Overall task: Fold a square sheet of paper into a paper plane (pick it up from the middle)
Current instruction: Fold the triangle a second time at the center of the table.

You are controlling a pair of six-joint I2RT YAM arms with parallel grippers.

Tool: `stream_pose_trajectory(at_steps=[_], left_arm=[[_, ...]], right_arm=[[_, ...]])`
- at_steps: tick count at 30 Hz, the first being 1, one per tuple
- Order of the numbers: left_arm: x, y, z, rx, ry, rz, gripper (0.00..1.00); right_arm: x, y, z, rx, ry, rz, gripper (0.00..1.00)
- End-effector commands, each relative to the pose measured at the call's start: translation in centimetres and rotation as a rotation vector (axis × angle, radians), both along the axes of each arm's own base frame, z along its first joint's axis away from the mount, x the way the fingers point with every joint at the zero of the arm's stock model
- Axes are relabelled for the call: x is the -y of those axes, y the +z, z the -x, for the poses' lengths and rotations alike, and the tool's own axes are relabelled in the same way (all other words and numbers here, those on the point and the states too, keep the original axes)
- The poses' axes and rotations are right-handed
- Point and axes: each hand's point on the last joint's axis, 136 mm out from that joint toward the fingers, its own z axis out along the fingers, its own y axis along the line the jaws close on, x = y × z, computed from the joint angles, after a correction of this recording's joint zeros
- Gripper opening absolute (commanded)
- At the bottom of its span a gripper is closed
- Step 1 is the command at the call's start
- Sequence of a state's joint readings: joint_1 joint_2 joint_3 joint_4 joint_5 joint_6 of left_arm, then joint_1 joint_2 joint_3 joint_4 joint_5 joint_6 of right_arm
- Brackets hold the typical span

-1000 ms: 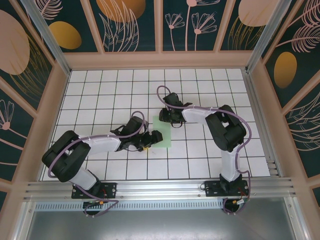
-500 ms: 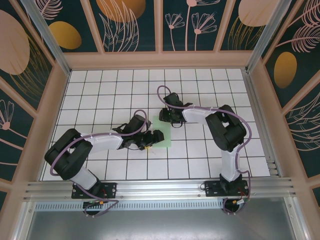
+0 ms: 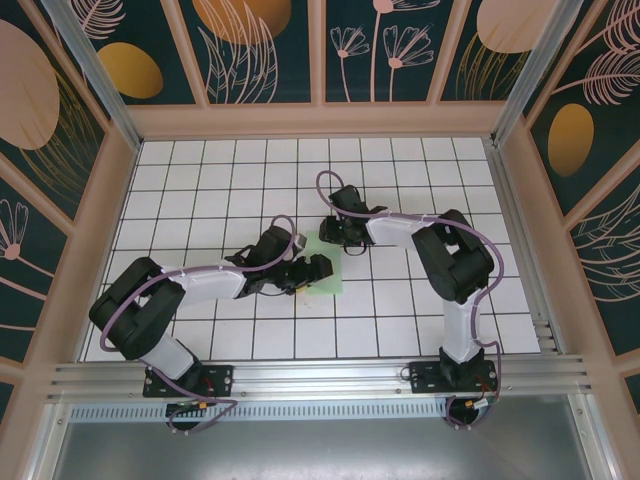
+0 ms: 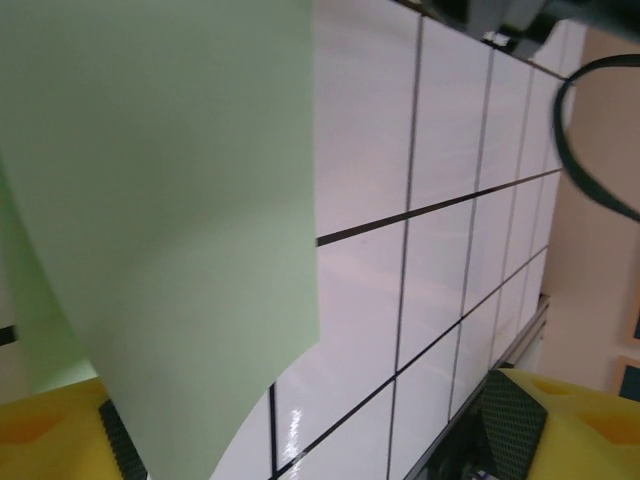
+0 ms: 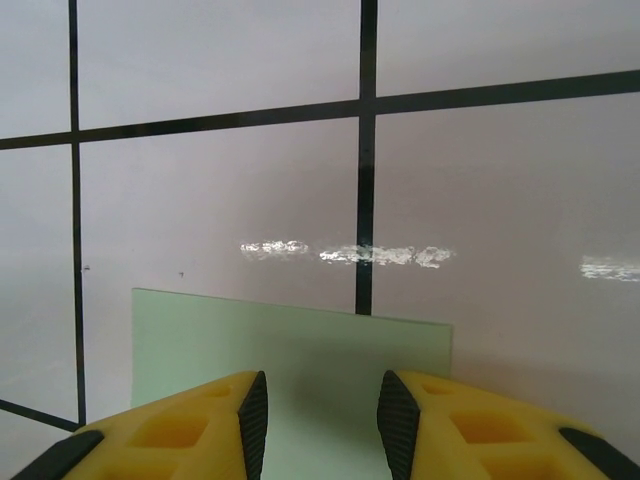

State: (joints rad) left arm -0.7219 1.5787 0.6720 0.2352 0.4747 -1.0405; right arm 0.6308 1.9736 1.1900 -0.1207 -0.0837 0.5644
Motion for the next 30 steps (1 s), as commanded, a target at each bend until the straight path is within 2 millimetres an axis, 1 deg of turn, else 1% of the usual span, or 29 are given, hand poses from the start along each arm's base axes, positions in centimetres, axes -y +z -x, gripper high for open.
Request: stream_pose_trajectory(at_steps=[1,3,8,11,14,16,19,21,23,26,30], left_arm=[[1.8,1.9,-0.7,0.033,-0.018,0.101,0.85],[2.1,1.9,-1.1,0.038,-0.016,0.112,0.85],[2.7,1.6,-2.0,0.047,-0.005,0.118,0.81],[2.9,2.2,-2.8,0.082,0.015,0.125,0.81],[3.0,2.9,-3.2,0.106,0.020,0.136,0.81],[2.7,2.8,-3.0,0.104,0.024,0.118,0.81],[1.5,1.7,-2.4,0.090,0.037,0.063,0.81],[0.5,0.8,-1.6,0.070,0.044,0.028,0.81],[-0.1,0.2,-0.7,0.050,0.038,0.017,0.81],[-0.3,0.3,0.5,0.032,0.017,0.044,0.78],[0.2,1.9,1.2,0.045,-0.017,0.121,0.74]], right_arm=[[1.9,-4.2,2.6,-0.135,-0.015,0.053,0.39],[1.7,-4.0,2.7,-0.137,-0.008,0.037,0.39],[1.6,-3.4,2.9,-0.151,0.000,-0.014,0.39],[1.7,-3.1,3.1,-0.169,0.000,-0.055,0.38],[2.0,-3.0,3.1,-0.174,-0.005,-0.061,0.37],[2.1,-3.2,3.1,-0.177,-0.009,-0.056,0.37],[2.3,-3.4,3.1,-0.177,-0.016,-0.043,0.37],[2.5,-3.5,3.0,-0.176,-0.018,-0.035,0.37],[2.5,-3.5,3.0,-0.175,-0.019,-0.031,0.37],[2.6,-3.7,3.0,-0.180,-0.020,-0.024,0.37],[2.6,-3.9,2.9,-0.182,-0.022,-0.019,0.37]])
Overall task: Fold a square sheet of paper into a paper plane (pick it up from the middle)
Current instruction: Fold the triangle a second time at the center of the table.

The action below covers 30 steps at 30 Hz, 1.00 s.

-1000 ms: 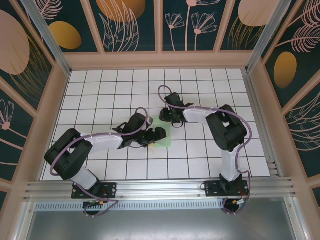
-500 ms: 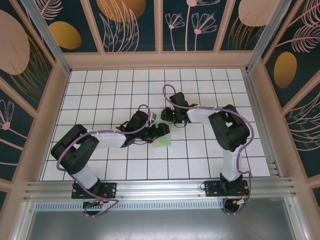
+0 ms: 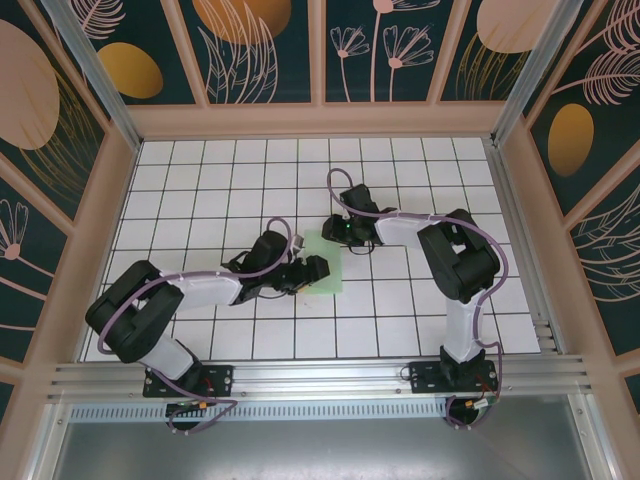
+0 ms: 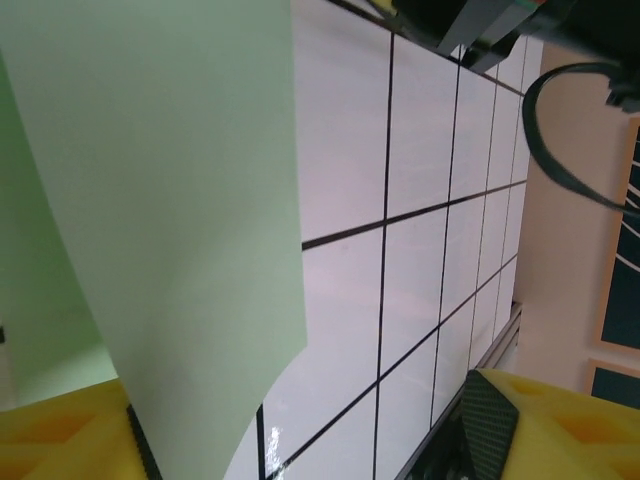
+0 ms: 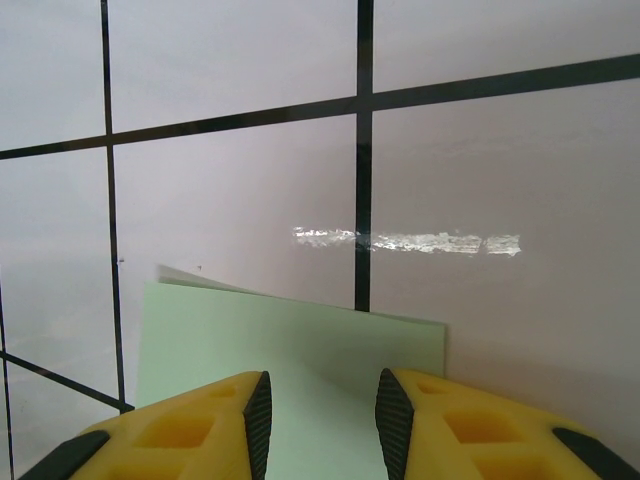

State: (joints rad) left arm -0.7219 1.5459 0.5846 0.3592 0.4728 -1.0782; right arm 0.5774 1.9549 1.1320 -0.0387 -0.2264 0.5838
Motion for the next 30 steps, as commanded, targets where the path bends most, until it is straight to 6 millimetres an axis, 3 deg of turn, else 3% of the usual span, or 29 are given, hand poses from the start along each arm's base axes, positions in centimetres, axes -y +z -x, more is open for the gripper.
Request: stream_pose_trajectory(at_steps=[1,6,13,18,22,28,30], left_arm=[[0.9,2.4,0.6,0.036,-0.043,0.090,0.73],[2.0,3.8,-0.3,0.071,-0.046,0.154,0.70],[2.8,2.7,-2.5,0.097,0.003,0.136,0.58],[2.9,2.4,-3.7,0.122,0.034,0.124,0.57],[2.7,1.2,-4.0,0.114,0.053,0.100,0.54],[2.5,0.5,-4.3,0.117,0.070,0.083,0.39],[2.3,-0.8,-4.2,0.096,0.073,0.058,0.34]], right_arm=[[2.4,-4.2,2.8,-0.146,-0.023,0.111,0.37],[2.4,-4.4,2.9,-0.151,-0.021,0.108,0.37],[1.9,-4.0,3.1,-0.153,-0.007,0.083,0.37],[1.4,-3.2,3.1,-0.144,0.020,0.048,0.31],[0.9,-1.4,2.8,-0.110,0.047,0.001,0.31],[-0.4,2.9,2.8,-0.049,0.110,-0.123,0.33],[-0.6,3.8,3.1,-0.030,0.130,-0.142,0.34]])
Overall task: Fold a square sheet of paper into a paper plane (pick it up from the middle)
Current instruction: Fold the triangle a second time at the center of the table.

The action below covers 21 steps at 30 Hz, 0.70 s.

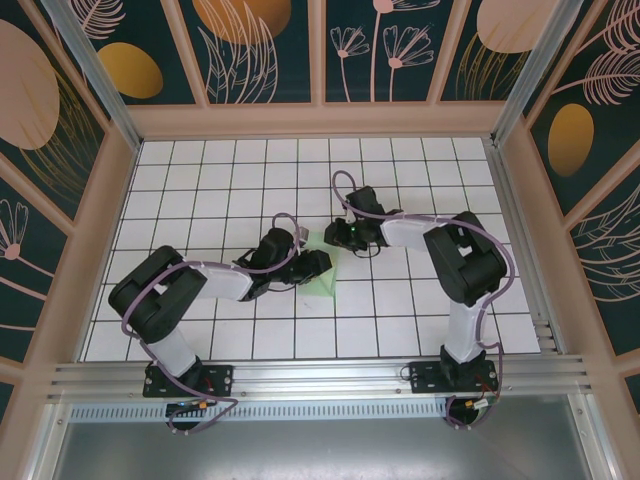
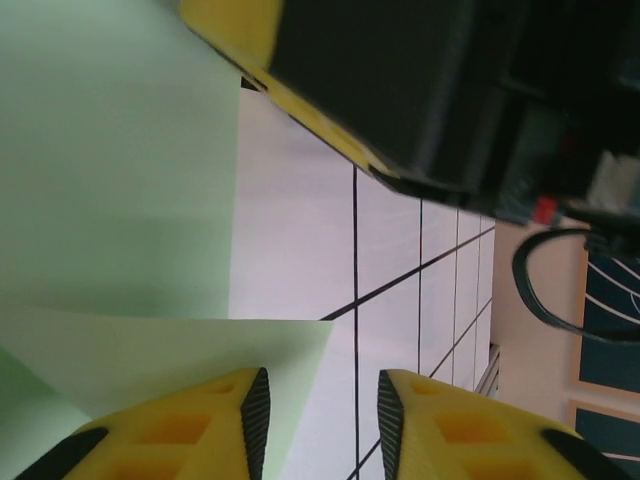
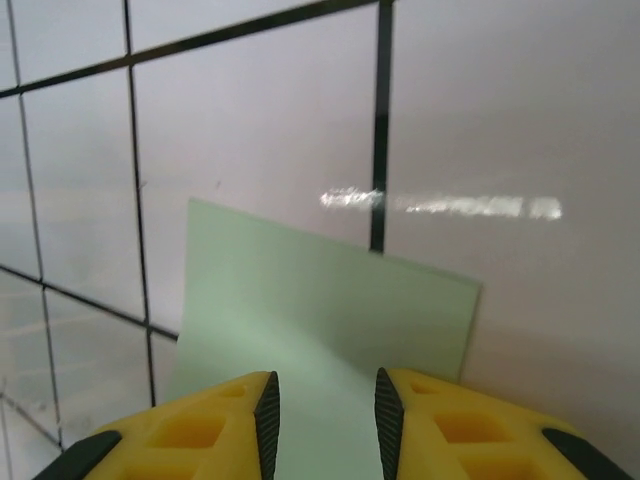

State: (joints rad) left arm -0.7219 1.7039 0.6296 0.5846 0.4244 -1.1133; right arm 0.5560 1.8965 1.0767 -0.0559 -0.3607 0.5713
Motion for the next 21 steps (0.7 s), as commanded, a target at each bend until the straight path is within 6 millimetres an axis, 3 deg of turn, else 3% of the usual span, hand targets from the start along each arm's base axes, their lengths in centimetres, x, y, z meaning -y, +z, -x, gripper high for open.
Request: stream_pose_trajectory(at_steps=[1,5,6,12,21], left_arm=[[0.2,-0.6,-0.7,0.017,0.018,-0.008,0.32],[0.0,-1.0,-0.7,0.016,0.026,-0.019,0.26],[-0.1,-1.0,-0.7,0.015,0.027,-0.020,0.24],[-0.2,-1.2,-0.7,0.018,0.029,-0.027,0.15],[-0.3,-1.4,-0.8,0.016,0.033,-0.042,0.04]], right_arm=[[-0.5,3.3,1.0,0.042,0.065,-0.071,0.34],[0.1,4.5,2.2,0.068,0.076,-0.086,0.35],[1.2,4.6,1.7,0.071,0.049,-0.088,0.34],[2.8,4.0,4.3,0.061,0.065,-0.082,0.34],[2.4,3.6,7.4,0.031,0.144,-0.182,0.34]])
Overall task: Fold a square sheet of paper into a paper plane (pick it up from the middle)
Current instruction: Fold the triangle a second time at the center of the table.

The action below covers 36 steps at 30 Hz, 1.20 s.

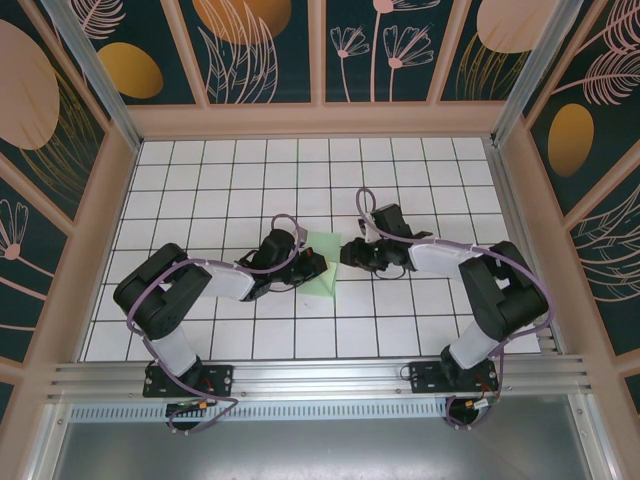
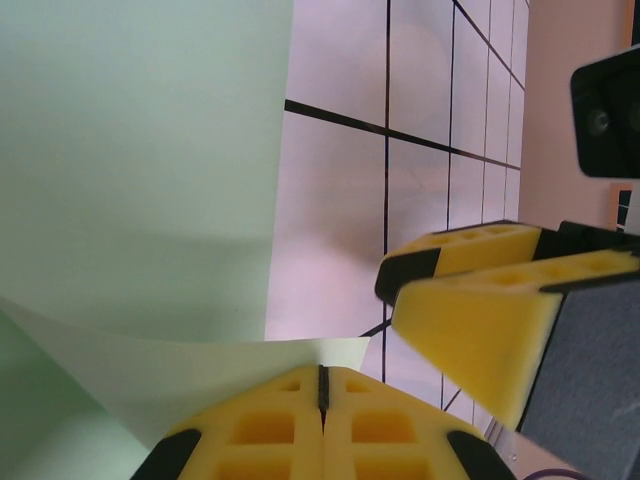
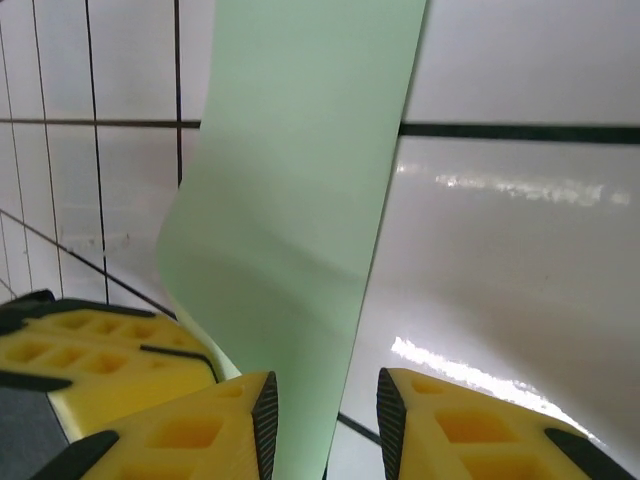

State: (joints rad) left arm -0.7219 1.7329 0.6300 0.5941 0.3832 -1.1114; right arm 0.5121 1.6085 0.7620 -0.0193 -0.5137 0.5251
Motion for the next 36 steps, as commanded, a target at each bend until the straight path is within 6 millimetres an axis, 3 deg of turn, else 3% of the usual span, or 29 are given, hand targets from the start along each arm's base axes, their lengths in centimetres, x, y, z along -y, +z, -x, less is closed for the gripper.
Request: stream_pose_trajectory(at_steps=[1,13,21,32,36], left_arm=[[0.1,-0.4,-0.1,0.011,-0.001,-0.013,0.03],[0.1,-0.3,-0.2,0.010,0.001,-0.012,0.00],[0.4,-0.3,-0.1,0.005,-0.007,0.005,0.00],[0.5,0.4,-0.1,0.016,-0.012,0.023,0.00],[0.6,1.2,-0.1,0.029,-0.017,0.032,0.06]], right_arm=[[-1.4,1.8,0.5,0.054,0.074,-0.100,0.34],[-2.4,1.1,0.6,0.034,0.117,-0.124,0.25],[-2.9,0.2,1.2,0.019,0.155,-0.106,0.24],[-2.4,-0.2,0.2,0.045,0.115,-0.064,0.05],[-2.2,-0.3,-0.4,0.062,0.097,-0.045,0.03]])
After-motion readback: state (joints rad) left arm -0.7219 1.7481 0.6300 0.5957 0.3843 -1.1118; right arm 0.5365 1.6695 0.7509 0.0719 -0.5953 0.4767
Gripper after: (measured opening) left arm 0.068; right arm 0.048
